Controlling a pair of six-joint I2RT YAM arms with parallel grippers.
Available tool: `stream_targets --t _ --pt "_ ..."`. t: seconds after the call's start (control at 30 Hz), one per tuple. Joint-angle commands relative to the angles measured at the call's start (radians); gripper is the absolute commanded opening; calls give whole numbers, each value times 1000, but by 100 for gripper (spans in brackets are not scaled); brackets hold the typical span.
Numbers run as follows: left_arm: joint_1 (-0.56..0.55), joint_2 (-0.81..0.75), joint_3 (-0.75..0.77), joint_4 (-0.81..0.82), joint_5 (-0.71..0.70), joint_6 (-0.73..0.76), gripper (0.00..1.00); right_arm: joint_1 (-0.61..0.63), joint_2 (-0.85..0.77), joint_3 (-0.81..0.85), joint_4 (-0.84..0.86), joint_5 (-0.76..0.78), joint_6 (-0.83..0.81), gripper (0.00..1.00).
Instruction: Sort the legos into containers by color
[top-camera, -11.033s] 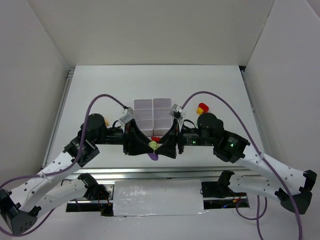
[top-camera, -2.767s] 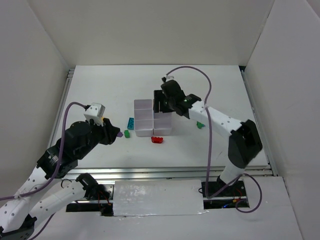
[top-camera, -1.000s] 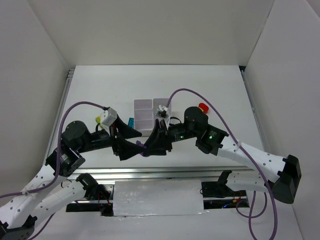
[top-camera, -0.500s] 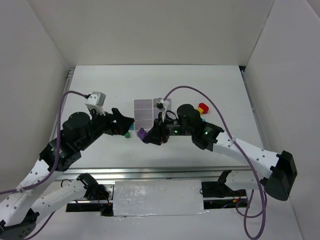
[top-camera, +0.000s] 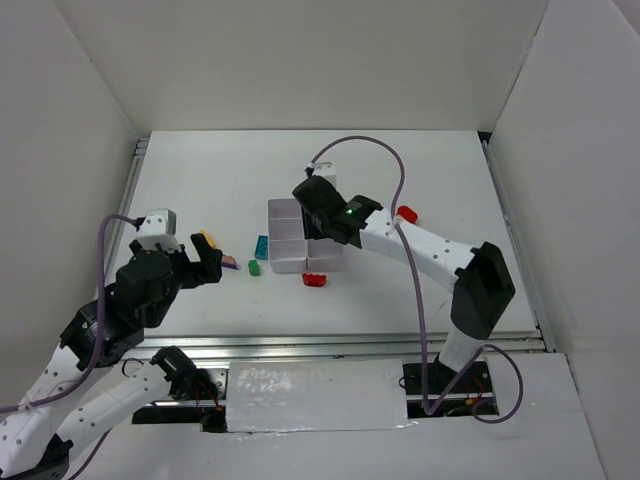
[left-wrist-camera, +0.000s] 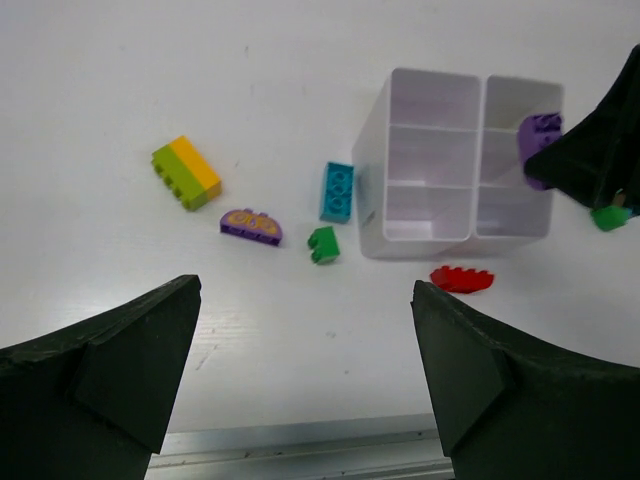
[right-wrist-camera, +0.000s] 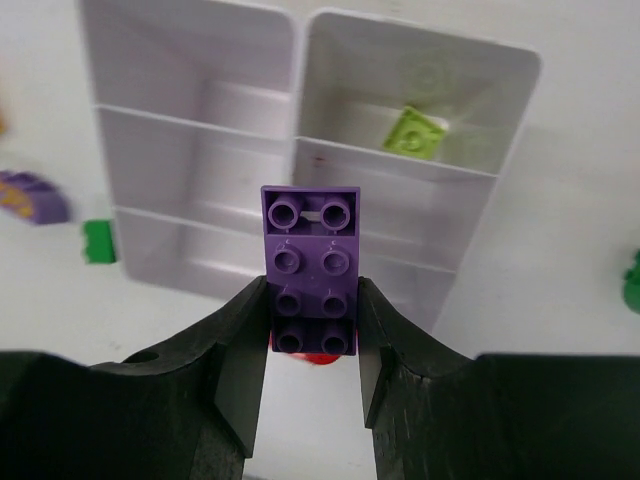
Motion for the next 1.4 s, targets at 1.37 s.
stream_targets --t 1.37 --pt "3 41 -61 50 75 86 100 -65 -89 -196 234 -146 -873 0"
